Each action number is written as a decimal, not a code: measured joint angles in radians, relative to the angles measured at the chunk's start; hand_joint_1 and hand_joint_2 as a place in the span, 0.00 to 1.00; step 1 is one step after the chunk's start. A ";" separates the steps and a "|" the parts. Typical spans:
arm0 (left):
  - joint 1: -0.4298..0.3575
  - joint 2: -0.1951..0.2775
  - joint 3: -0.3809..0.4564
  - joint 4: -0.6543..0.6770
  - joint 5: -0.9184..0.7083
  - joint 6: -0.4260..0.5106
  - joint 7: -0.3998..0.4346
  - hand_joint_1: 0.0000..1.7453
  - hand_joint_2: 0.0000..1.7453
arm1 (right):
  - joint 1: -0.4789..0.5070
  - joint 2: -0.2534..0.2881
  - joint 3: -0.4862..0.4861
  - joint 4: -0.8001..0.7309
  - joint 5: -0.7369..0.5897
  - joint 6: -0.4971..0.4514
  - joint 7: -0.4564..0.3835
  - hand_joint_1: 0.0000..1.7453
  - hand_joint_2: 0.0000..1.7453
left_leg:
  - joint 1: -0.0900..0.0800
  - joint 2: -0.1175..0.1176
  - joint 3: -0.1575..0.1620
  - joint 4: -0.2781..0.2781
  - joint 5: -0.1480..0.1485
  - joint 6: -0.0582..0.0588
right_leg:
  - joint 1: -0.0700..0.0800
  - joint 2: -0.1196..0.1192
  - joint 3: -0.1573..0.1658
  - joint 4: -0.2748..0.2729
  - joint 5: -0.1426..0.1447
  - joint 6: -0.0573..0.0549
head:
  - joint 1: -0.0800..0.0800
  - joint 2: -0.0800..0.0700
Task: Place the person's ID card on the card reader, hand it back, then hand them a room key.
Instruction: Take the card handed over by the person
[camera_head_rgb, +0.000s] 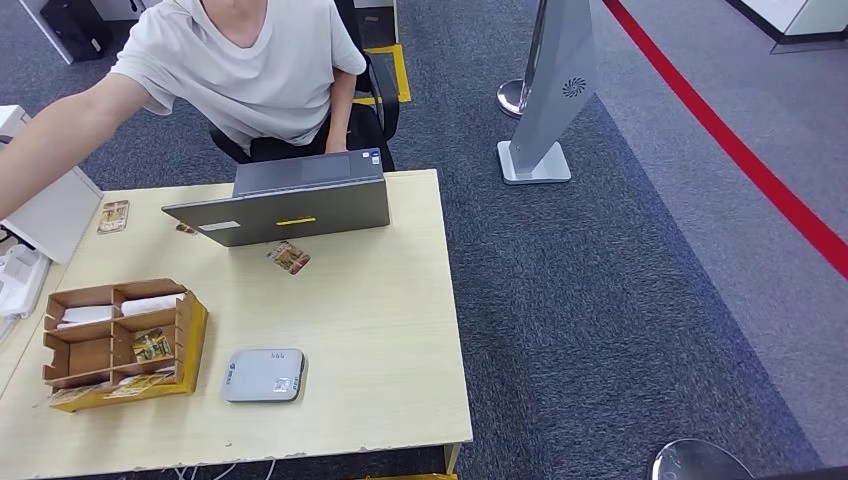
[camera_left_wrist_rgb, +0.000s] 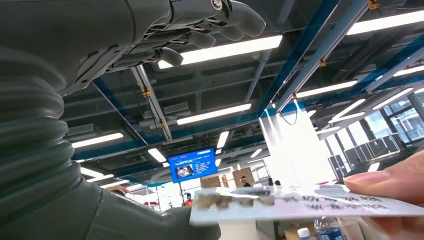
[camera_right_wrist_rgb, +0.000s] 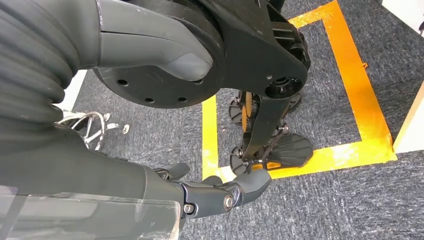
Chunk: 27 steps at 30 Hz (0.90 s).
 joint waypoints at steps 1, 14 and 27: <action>-0.002 0.001 -0.004 0.000 -0.001 0.000 0.000 0.00 1.00 | 0.000 0.000 0.000 0.000 0.000 0.000 0.000 0.00 1.00 | 0.000 0.000 0.000 0.000 0.000 0.000 | 0.000 0.000 0.000 0.000 0.000 0.000 | 0.000 0.000; -0.112 0.007 -0.172 0.000 -0.062 -0.040 0.003 0.00 1.00 | 0.000 0.000 0.007 0.001 -0.006 -0.006 0.015 0.00 1.00 | 0.000 0.000 0.000 0.000 0.001 0.000 | 0.000 -0.001 0.000 0.000 0.001 0.001 | 0.000 0.000; -0.145 -0.013 -0.318 0.013 -0.093 -0.040 0.026 0.75 1.00 | 0.005 0.000 0.015 0.011 -0.018 -0.020 0.049 0.00 1.00 | 0.000 0.000 0.000 0.000 0.001 0.000 | 0.000 0.000 -0.001 0.000 0.001 0.000 | 0.000 0.000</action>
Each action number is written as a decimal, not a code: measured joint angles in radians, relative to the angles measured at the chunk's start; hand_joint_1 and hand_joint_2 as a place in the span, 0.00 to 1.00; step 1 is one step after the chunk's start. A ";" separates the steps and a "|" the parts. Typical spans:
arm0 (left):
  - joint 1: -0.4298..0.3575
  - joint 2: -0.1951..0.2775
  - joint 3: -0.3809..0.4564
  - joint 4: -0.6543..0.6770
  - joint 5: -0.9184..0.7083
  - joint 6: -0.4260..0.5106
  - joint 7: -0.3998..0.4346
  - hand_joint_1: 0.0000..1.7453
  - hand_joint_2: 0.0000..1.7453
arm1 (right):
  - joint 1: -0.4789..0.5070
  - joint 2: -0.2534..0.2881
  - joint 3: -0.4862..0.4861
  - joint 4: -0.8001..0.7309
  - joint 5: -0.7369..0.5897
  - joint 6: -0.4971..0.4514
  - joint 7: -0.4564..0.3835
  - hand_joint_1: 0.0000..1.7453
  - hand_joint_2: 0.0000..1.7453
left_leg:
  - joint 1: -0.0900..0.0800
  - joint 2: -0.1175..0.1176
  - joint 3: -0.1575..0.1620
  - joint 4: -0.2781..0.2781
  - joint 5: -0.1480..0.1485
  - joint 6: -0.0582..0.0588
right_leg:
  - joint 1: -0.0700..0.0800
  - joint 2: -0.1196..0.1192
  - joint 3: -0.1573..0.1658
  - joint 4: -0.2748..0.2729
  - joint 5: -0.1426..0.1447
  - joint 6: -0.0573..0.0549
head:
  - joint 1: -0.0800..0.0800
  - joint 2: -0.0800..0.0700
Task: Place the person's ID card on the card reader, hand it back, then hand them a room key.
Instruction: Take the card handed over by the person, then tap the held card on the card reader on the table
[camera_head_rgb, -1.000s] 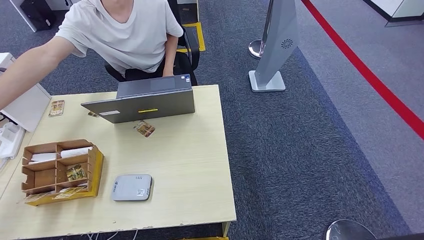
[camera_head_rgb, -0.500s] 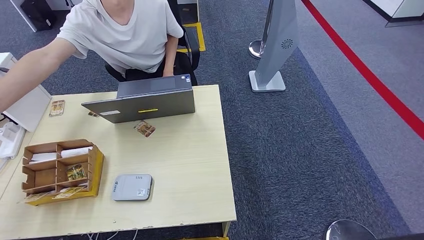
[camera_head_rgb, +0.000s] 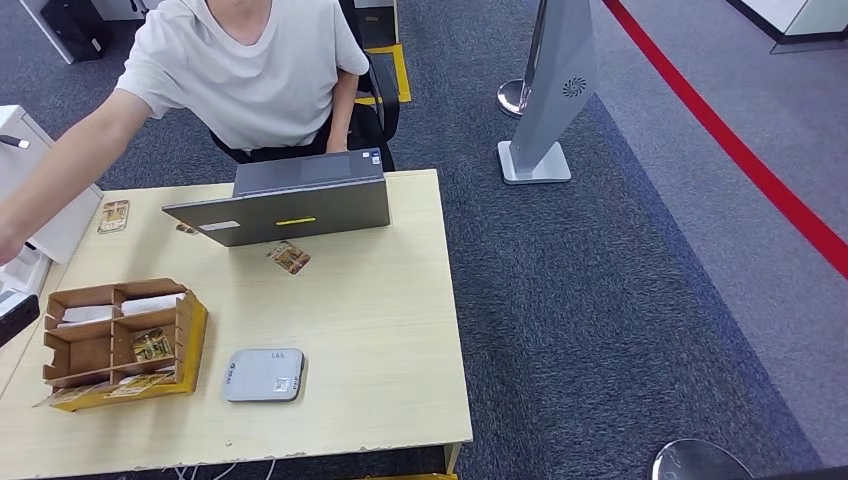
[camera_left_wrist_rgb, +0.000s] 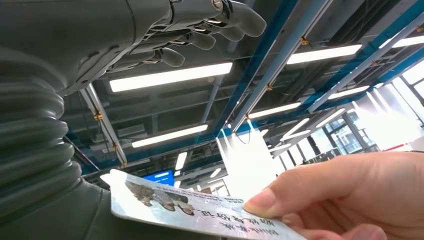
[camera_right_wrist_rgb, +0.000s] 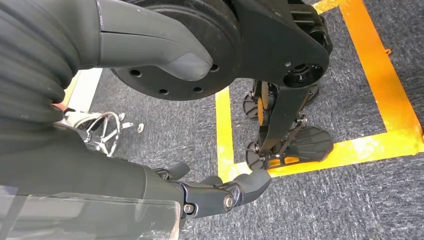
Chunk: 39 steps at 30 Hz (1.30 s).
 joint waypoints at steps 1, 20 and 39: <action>0.000 -0.002 -0.005 0.000 0.000 0.001 0.000 1.00 1.00 | 0.000 0.000 0.001 0.000 0.000 0.000 0.000 0.00 1.00 | 0.000 0.000 0.000 0.000 0.000 0.000 | 0.000 0.000 0.000 0.000 0.000 0.000 | 0.000 0.000; 0.000 -0.004 -0.059 0.000 0.019 0.017 -0.011 1.00 1.00 | 0.003 0.000 0.010 0.005 -0.013 -0.003 -0.004 0.00 1.00 | 0.000 0.000 0.000 0.000 0.000 0.000 | 0.000 0.000 0.000 0.000 0.000 0.000 | 0.000 0.000; 0.089 -0.092 -0.225 -0.053 -0.001 0.115 -0.108 1.00 1.00 | 0.003 0.004 0.017 0.008 -0.034 -0.007 -0.010 0.00 1.00 | -0.002 0.000 0.000 0.000 0.000 0.000 | -0.001 0.000 0.000 -0.001 0.000 0.002 | 0.000 0.000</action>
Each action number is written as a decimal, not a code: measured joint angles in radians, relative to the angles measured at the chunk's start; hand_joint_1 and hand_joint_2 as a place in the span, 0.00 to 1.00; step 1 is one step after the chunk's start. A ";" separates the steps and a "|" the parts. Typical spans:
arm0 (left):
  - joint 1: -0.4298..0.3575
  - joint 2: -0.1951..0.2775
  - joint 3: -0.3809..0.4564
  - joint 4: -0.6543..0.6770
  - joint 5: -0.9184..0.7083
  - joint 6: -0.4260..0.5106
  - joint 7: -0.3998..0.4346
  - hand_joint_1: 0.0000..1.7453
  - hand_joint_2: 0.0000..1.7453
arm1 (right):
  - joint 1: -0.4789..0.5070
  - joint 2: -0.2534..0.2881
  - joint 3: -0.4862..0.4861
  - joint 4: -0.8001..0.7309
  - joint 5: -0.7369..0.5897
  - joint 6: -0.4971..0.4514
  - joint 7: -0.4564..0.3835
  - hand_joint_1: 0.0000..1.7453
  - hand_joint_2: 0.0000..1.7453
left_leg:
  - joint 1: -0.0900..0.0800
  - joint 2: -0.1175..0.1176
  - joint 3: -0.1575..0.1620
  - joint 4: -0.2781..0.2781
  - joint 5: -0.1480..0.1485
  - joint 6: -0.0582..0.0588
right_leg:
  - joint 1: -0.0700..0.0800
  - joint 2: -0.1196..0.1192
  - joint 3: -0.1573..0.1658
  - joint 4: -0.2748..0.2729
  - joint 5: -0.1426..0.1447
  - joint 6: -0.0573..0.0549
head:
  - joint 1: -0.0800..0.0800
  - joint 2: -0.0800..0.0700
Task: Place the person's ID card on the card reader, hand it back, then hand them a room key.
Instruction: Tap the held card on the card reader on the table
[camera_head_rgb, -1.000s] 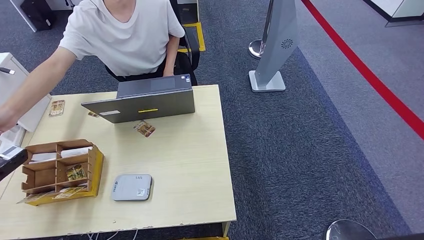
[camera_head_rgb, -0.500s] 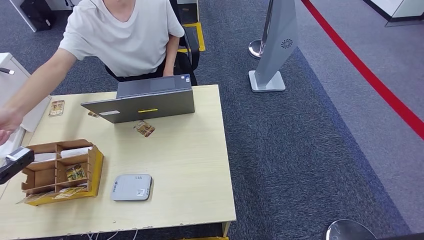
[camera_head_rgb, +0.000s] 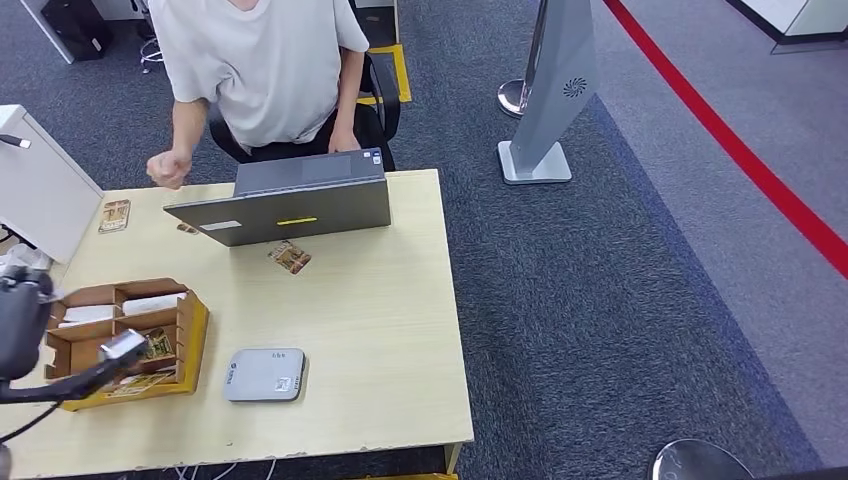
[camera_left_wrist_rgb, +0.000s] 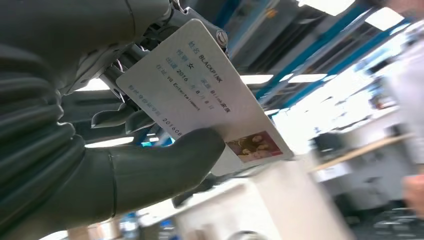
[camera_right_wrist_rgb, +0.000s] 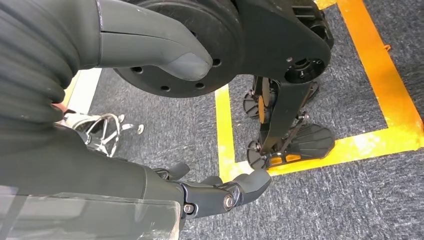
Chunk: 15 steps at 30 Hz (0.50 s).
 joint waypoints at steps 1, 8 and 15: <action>0.010 -0.021 -0.047 -0.006 -0.004 0.013 -0.001 1.00 1.00 | 0.000 0.001 0.003 0.000 -0.002 -0.001 -0.002 0.00 1.00 | 0.000 0.000 0.000 0.000 0.000 0.000 | 0.000 0.000 0.000 0.000 0.000 0.001 | 0.000 0.000; 0.063 -0.143 -0.383 -0.011 -0.005 0.061 0.007 1.00 1.00 | -0.002 0.009 0.024 0.000 -0.015 -0.006 -0.010 0.00 1.00 | -0.001 0.000 0.000 0.000 -0.001 0.001 | -0.001 0.001 0.000 -0.001 0.001 0.002 | 0.000 0.000; 0.073 -0.172 -0.476 -0.011 0.013 0.063 0.010 1.00 1.00 | -0.002 0.011 0.035 0.000 -0.015 -0.007 -0.010 0.00 1.00 | 0.000 0.000 0.000 0.000 -0.001 0.001 | 0.000 0.000 0.000 0.000 0.001 0.002 | 0.000 0.000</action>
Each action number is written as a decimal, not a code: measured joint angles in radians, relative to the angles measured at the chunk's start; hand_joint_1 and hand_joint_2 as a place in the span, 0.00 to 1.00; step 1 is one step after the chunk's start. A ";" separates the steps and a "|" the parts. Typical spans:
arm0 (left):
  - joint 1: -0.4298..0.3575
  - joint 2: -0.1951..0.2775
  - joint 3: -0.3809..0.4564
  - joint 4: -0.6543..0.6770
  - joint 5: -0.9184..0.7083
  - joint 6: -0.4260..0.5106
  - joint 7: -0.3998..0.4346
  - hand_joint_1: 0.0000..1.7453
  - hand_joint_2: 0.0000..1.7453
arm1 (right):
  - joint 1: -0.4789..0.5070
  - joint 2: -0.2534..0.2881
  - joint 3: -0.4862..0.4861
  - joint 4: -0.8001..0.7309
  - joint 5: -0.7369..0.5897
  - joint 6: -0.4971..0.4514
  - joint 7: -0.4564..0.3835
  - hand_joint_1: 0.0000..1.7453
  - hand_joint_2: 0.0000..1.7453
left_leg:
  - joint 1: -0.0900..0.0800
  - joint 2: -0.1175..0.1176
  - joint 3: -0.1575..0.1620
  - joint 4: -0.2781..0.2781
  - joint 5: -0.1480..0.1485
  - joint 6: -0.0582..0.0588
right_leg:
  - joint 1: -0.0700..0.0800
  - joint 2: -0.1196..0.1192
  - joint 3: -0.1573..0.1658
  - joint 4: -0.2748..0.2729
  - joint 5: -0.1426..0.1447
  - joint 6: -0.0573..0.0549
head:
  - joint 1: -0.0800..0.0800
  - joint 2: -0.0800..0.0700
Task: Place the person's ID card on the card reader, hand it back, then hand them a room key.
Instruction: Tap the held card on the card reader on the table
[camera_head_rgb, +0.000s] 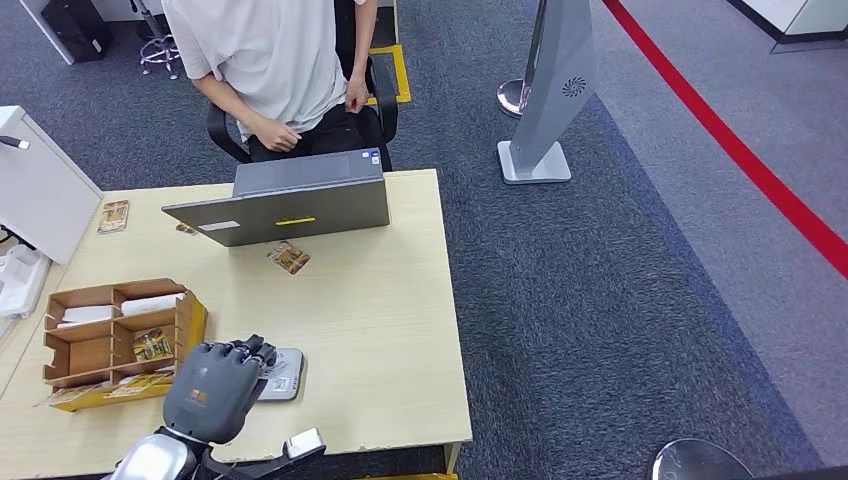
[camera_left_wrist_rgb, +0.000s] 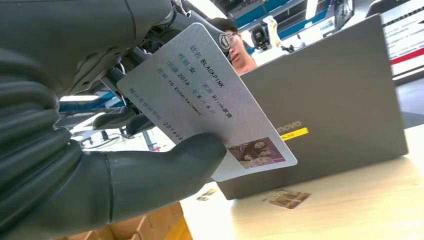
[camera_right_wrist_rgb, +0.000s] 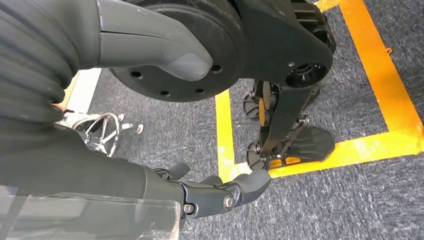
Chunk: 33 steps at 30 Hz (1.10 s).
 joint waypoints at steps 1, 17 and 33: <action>0.001 -0.002 -0.003 0.000 0.003 -0.001 0.001 1.00 1.00 | 0.000 0.000 0.001 0.000 0.000 0.000 0.000 0.00 1.00 | 0.000 0.000 0.000 0.000 0.000 0.000 | 0.000 0.000 0.000 0.000 0.000 0.000 | 0.000 0.000; 0.093 -0.005 0.064 0.078 -0.003 -0.005 0.094 1.00 1.00 | 0.001 0.000 0.022 0.005 0.001 0.002 0.010 0.00 1.00 | 0.000 0.000 -0.001 0.000 0.000 0.000 | 0.000 0.000 0.000 0.000 0.000 0.000 | 0.000 0.000; 0.168 -0.023 0.297 0.287 -0.095 0.060 0.200 1.00 1.00 | 0.001 -0.005 0.055 0.014 -0.016 0.002 0.020 0.00 1.00 | 0.001 0.000 -0.001 0.000 0.000 0.000 | 0.001 0.000 0.000 0.000 0.000 0.000 | 0.000 0.000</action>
